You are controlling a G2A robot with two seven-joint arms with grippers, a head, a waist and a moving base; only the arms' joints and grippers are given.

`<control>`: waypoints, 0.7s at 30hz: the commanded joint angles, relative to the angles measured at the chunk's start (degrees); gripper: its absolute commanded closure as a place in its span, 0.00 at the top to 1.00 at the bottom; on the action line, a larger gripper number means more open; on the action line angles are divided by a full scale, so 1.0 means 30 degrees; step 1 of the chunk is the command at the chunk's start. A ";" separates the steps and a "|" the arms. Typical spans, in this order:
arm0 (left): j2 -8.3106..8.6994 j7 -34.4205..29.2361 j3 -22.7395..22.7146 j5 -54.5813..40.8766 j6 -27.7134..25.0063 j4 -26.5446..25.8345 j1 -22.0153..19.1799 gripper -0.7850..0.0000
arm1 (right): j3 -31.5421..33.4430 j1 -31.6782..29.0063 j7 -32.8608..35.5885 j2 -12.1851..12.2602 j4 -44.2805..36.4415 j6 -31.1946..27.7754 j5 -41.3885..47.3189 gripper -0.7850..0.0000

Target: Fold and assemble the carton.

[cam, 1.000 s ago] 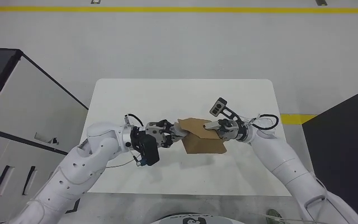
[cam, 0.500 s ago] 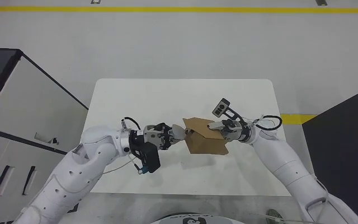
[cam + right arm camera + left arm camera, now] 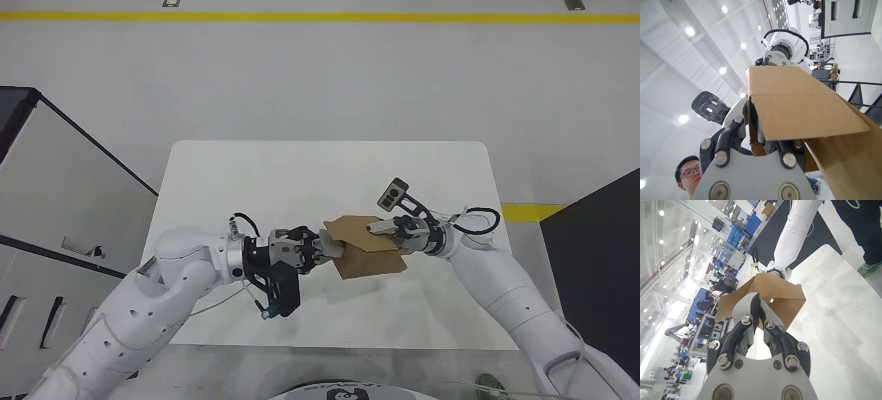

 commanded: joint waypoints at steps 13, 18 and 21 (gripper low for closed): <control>-0.0105 -0.0310 0.0682 0.0380 -0.0142 0.0111 -0.0408 0.00 | -0.0223 0.0002 0.0000 -0.0085 0.0018 0.0027 0.0051 0.00; -0.0142 -0.0312 0.0877 0.0370 -0.0199 0.0242 -0.0554 0.00 | -0.0308 -0.0004 0.0000 -0.0080 -0.0101 0.0082 0.0013 0.00; -0.0165 -0.0329 0.0965 0.0342 -0.0207 0.0335 -0.0645 0.00 | -0.0385 -0.0010 0.0000 -0.0062 -0.0199 0.0083 -0.0032 0.00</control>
